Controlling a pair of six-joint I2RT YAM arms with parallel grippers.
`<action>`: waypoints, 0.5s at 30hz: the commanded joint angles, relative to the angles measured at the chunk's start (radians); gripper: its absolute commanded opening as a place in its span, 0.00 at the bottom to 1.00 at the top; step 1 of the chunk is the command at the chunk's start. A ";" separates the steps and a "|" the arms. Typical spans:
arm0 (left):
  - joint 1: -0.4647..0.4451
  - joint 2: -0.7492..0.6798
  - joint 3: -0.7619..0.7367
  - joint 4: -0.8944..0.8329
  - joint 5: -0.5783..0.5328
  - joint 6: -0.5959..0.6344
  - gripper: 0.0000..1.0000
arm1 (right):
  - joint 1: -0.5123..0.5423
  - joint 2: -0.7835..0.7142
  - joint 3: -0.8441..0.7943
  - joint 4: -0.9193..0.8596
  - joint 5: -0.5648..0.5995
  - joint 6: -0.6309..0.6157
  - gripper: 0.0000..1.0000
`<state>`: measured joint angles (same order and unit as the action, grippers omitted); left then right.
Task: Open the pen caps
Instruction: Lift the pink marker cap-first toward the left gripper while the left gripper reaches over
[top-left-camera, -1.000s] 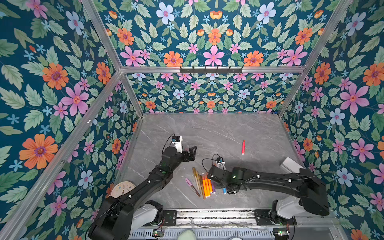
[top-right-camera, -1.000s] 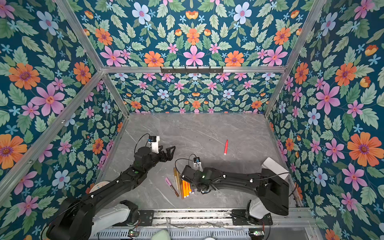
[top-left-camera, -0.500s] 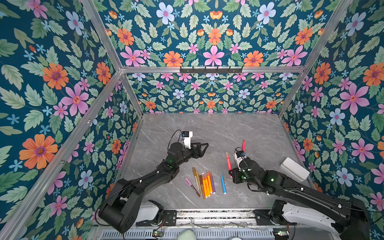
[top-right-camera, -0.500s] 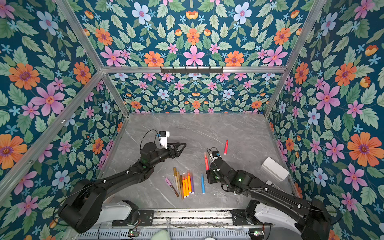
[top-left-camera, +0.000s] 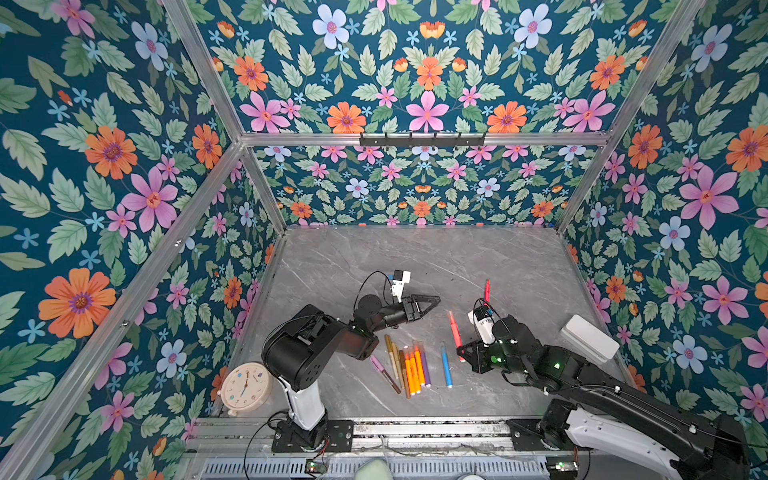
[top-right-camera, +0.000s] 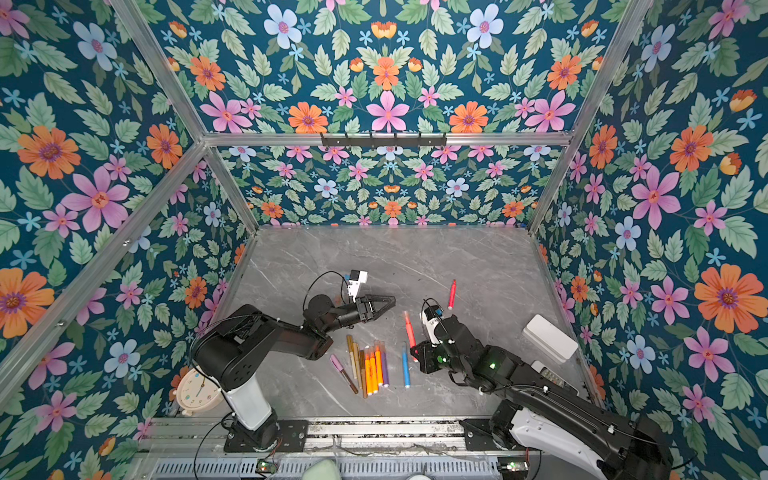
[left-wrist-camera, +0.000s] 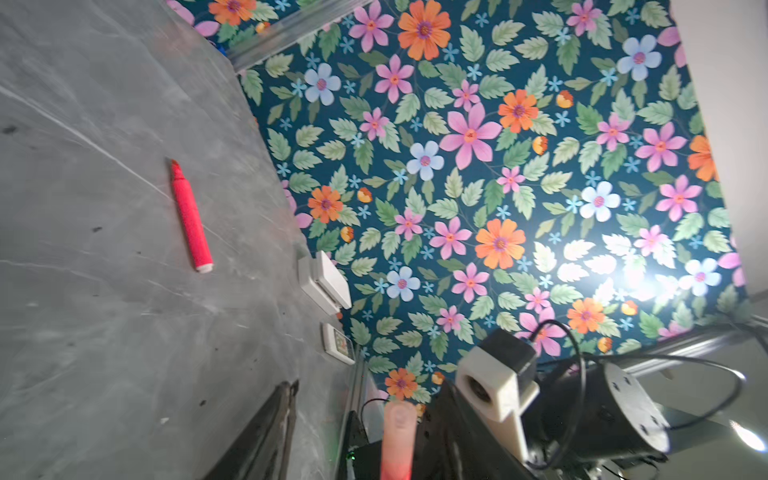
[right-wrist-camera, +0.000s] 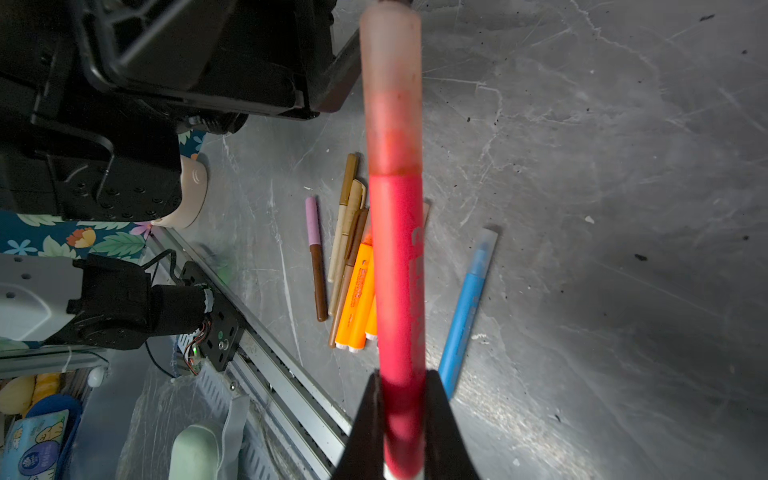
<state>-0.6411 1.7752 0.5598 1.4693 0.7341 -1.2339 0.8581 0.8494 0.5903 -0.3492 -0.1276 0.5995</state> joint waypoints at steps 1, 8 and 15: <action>-0.009 -0.014 0.009 0.080 0.014 -0.020 0.57 | -0.004 -0.008 0.000 -0.005 0.010 0.002 0.02; -0.061 -0.072 0.055 -0.162 0.004 0.136 0.56 | -0.008 0.021 0.033 -0.010 0.018 -0.022 0.02; -0.119 -0.151 0.132 -0.531 -0.066 0.367 0.55 | -0.009 0.048 0.100 -0.037 0.031 -0.062 0.02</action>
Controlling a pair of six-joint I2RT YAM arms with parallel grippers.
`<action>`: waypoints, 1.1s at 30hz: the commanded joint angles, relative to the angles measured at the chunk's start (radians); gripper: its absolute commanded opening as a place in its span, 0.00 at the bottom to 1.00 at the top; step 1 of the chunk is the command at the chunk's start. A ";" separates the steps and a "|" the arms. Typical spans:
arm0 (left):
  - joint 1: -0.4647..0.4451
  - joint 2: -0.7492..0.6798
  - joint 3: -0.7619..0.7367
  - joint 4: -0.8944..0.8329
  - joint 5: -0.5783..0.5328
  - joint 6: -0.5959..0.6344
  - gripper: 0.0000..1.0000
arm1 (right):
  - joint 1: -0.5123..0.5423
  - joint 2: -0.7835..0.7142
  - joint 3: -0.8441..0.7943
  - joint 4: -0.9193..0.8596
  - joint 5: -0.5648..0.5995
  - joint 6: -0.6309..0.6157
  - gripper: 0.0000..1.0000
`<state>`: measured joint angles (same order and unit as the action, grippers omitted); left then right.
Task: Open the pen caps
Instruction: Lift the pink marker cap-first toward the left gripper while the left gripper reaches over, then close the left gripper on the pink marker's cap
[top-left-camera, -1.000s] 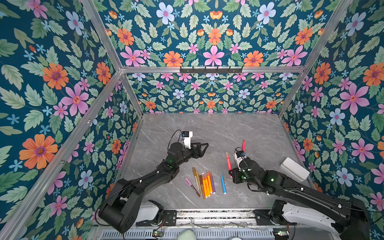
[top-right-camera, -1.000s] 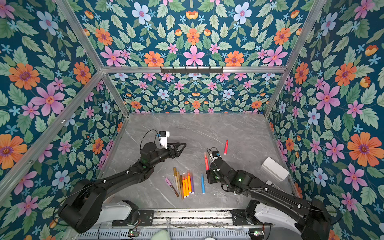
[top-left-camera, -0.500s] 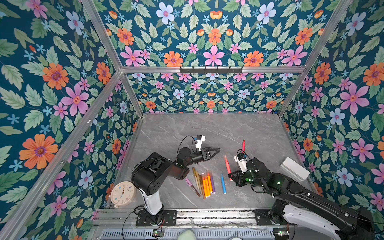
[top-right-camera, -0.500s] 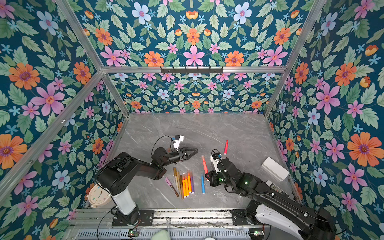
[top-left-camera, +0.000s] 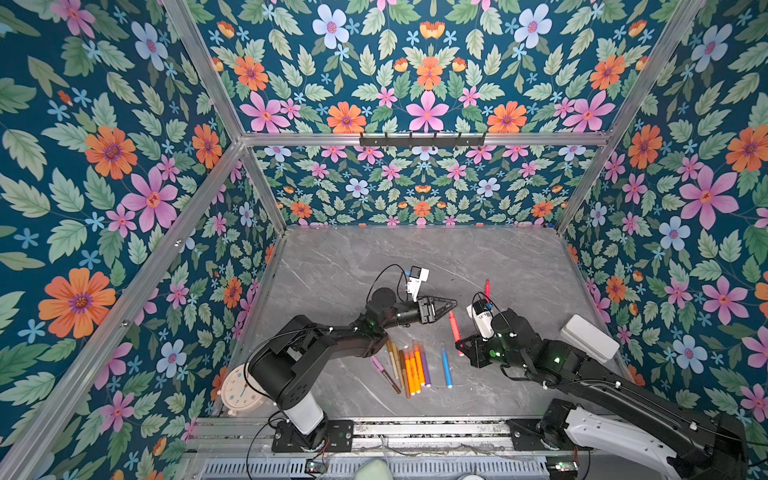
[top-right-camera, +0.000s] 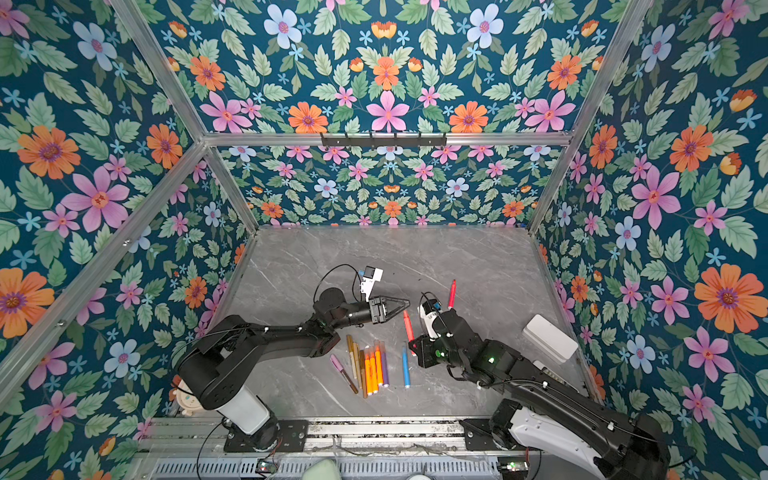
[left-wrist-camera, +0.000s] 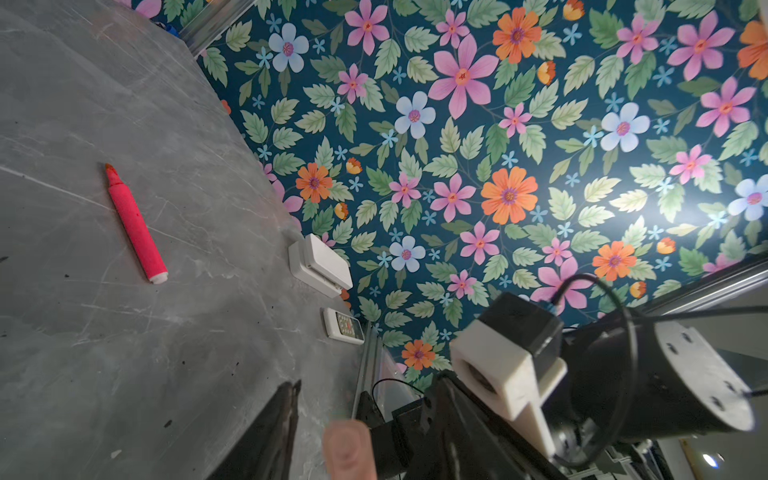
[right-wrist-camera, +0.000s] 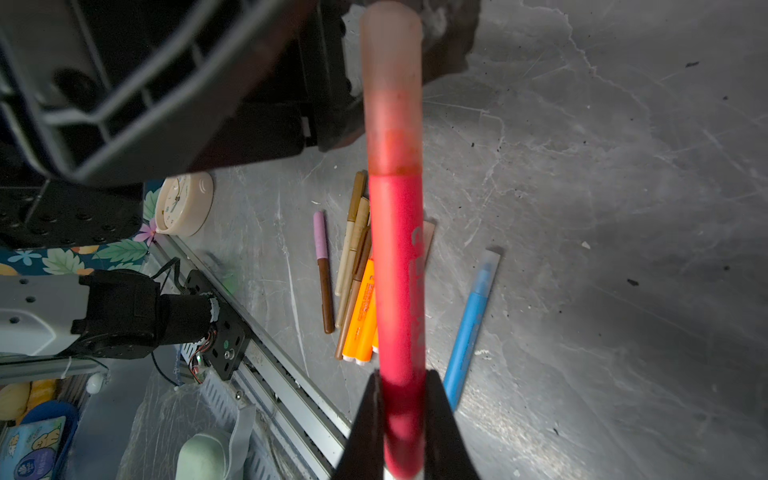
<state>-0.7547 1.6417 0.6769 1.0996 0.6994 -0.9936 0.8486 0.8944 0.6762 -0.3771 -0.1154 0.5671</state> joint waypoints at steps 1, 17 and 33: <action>-0.006 -0.022 0.016 -0.169 -0.029 0.133 0.54 | 0.000 0.003 0.017 -0.008 0.019 -0.032 0.02; -0.018 -0.042 0.022 -0.167 -0.005 0.146 0.21 | 0.001 0.008 0.017 -0.006 0.025 -0.030 0.02; -0.018 -0.049 0.030 -0.181 0.014 0.151 0.00 | 0.000 0.015 0.019 0.013 0.037 -0.034 0.33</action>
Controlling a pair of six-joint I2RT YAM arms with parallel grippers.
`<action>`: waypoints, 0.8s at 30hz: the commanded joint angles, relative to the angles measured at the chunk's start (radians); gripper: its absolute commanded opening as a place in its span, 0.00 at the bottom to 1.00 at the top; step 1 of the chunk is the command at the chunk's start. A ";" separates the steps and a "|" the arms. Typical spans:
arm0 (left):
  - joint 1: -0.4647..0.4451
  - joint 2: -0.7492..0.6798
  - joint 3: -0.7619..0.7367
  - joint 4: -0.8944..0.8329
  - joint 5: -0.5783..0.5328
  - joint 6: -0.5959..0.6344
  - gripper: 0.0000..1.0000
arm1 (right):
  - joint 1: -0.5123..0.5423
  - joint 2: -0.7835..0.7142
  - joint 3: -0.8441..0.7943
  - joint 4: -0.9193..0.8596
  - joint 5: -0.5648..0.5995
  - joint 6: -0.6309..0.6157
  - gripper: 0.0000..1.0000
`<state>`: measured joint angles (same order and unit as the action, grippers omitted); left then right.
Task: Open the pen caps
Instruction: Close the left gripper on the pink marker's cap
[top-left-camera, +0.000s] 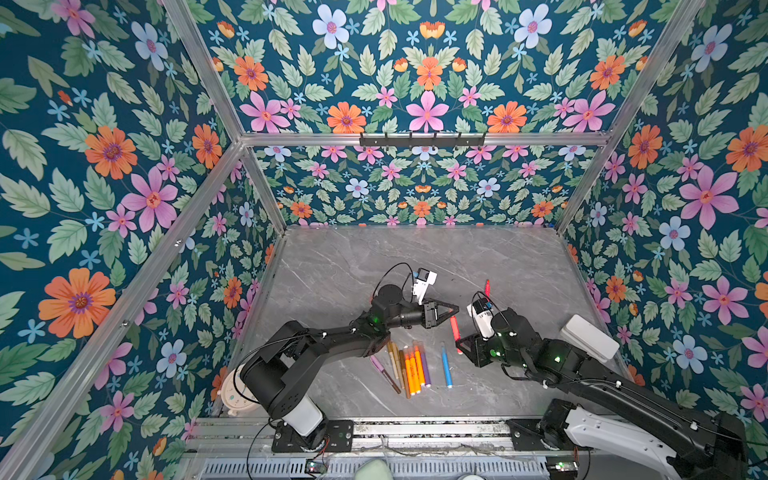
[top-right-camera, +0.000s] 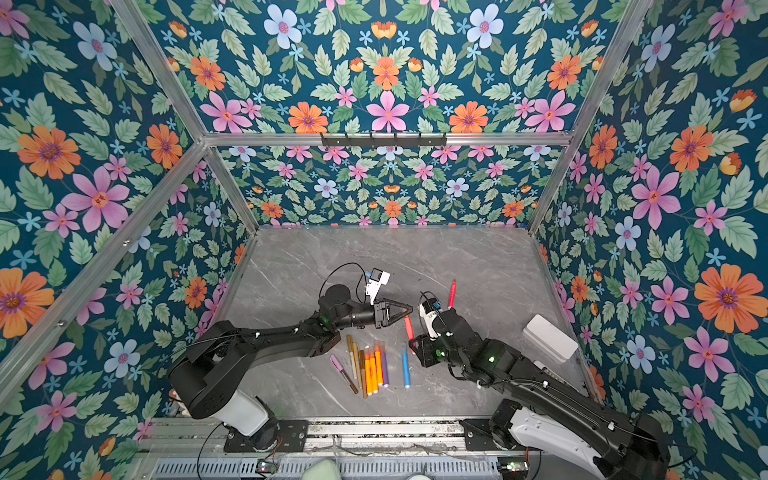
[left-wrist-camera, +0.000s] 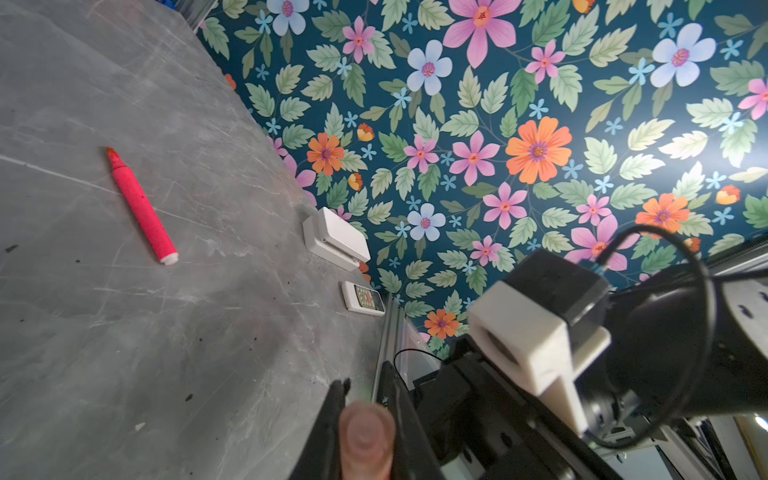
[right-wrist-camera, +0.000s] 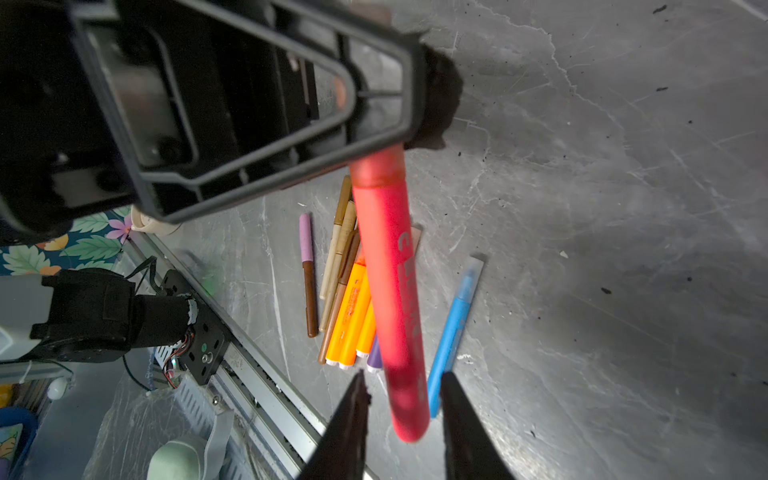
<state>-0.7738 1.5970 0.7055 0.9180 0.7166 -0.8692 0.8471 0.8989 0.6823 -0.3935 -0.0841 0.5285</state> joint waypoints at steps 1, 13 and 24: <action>0.001 -0.006 0.000 0.002 -0.003 0.024 0.00 | 0.001 0.019 0.020 0.031 0.002 0.004 0.33; 0.001 -0.037 -0.012 0.003 0.004 0.015 0.00 | -0.001 0.128 0.064 0.075 -0.013 -0.004 0.29; 0.002 -0.040 -0.016 0.025 0.012 0.003 0.00 | -0.008 0.143 0.057 0.085 -0.027 0.000 0.00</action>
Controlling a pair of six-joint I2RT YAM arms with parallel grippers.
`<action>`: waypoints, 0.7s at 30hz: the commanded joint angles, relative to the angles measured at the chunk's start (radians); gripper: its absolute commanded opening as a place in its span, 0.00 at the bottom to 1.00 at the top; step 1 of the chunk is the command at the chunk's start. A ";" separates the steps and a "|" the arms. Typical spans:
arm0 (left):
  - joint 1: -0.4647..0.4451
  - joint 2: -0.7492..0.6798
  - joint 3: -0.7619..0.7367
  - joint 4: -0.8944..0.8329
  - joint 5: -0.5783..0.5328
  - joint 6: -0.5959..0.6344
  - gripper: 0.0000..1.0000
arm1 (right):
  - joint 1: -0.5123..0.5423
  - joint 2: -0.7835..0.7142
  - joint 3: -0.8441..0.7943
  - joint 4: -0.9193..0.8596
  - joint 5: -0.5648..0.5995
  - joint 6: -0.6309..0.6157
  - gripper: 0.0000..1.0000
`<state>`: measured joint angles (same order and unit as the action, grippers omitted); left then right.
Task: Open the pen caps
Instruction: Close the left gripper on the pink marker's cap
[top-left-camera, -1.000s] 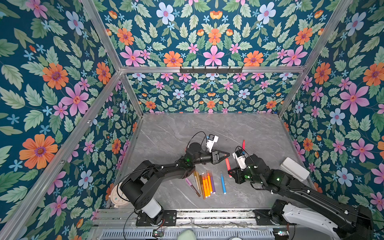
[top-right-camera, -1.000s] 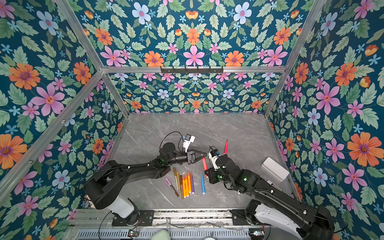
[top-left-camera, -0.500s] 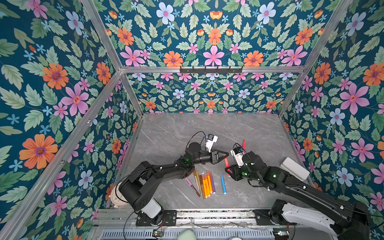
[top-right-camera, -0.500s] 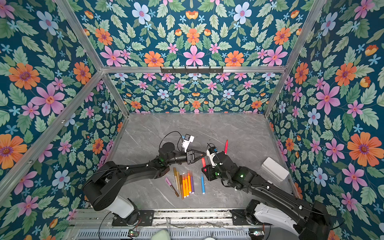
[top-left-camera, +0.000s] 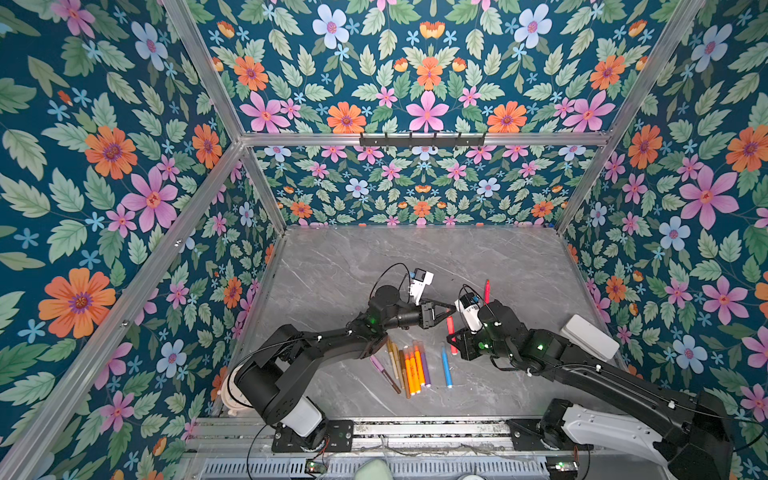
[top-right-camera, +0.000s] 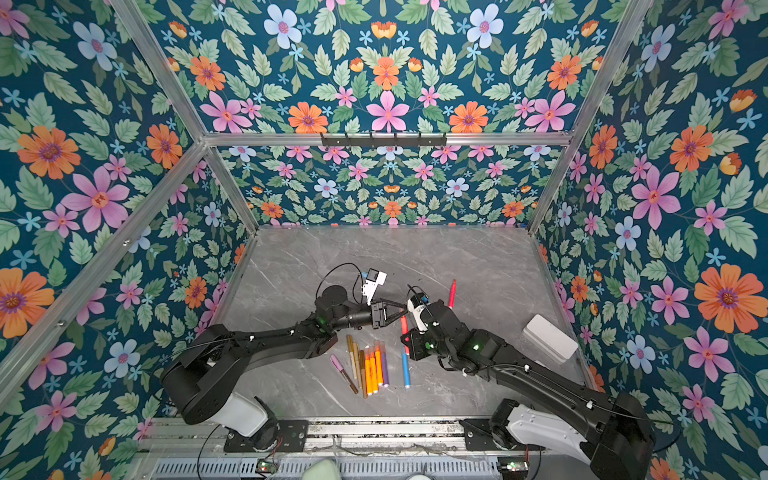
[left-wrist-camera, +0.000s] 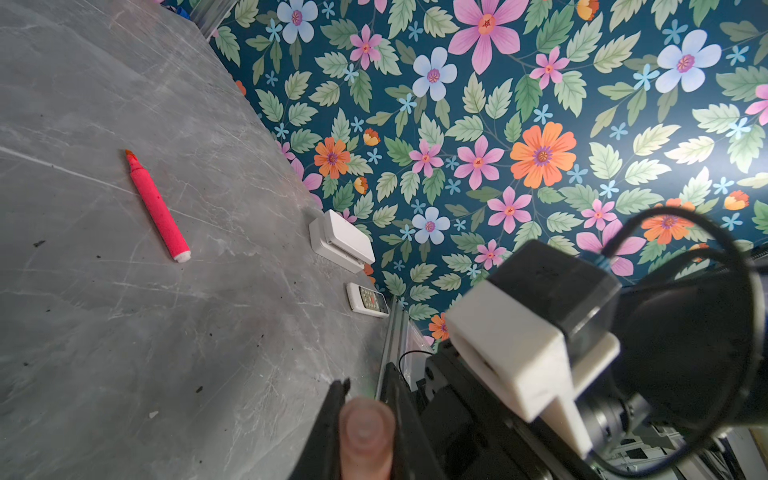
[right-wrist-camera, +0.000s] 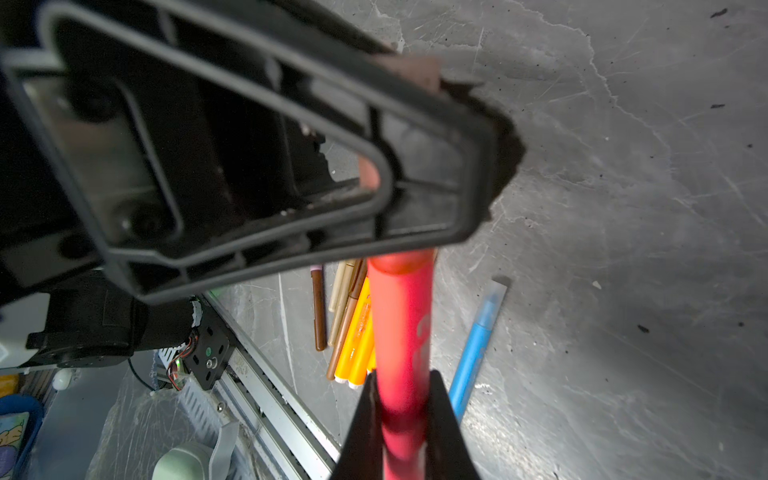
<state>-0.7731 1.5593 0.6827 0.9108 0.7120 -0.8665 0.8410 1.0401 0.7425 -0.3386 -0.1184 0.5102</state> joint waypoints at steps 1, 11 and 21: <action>0.001 -0.002 0.012 0.033 0.018 0.000 0.00 | 0.000 0.001 -0.007 0.030 0.004 0.019 0.00; 0.089 0.001 0.125 -0.083 0.044 0.052 0.00 | 0.001 0.004 -0.085 0.069 -0.033 0.059 0.00; 0.167 -0.063 0.182 -0.174 0.044 0.081 0.00 | 0.046 0.032 -0.109 0.098 -0.018 0.091 0.00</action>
<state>-0.6243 1.5143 0.8425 0.6086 0.8810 -0.8017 0.8719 1.0603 0.6487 -0.0132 -0.0685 0.5739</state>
